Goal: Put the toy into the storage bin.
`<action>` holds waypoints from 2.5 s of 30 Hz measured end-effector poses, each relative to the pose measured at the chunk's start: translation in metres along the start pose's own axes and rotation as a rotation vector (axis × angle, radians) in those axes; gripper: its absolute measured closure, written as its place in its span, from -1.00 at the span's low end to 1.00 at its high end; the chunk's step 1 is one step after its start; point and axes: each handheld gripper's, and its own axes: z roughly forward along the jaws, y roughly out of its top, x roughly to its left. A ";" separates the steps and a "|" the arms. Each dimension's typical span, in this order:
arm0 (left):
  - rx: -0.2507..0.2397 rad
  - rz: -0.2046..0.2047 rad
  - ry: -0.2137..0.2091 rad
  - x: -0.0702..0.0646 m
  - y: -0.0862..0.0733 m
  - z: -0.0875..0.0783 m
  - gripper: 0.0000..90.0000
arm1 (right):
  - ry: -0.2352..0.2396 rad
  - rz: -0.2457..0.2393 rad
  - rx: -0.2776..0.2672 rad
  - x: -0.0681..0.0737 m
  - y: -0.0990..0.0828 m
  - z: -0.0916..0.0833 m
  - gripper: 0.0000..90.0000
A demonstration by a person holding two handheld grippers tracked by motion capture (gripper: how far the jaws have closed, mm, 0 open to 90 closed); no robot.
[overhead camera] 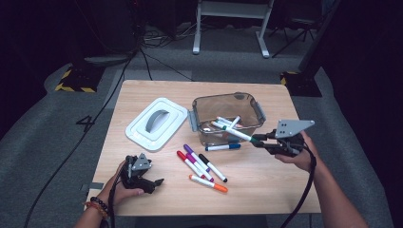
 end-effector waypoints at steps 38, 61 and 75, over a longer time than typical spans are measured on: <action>0.000 0.001 -0.002 0.000 0.000 0.000 -0.73 | 0.062 -0.078 0.434 -0.097 0.032 0.143 0.66; -0.001 0.001 -0.003 0.000 0.000 0.000 -0.73 | -0.056 0.079 0.163 -0.090 0.034 0.078 0.08; -0.001 0.001 -0.003 0.000 0.000 0.000 -0.73 | -0.128 0.097 0.000 -0.043 0.005 0.009 -0.06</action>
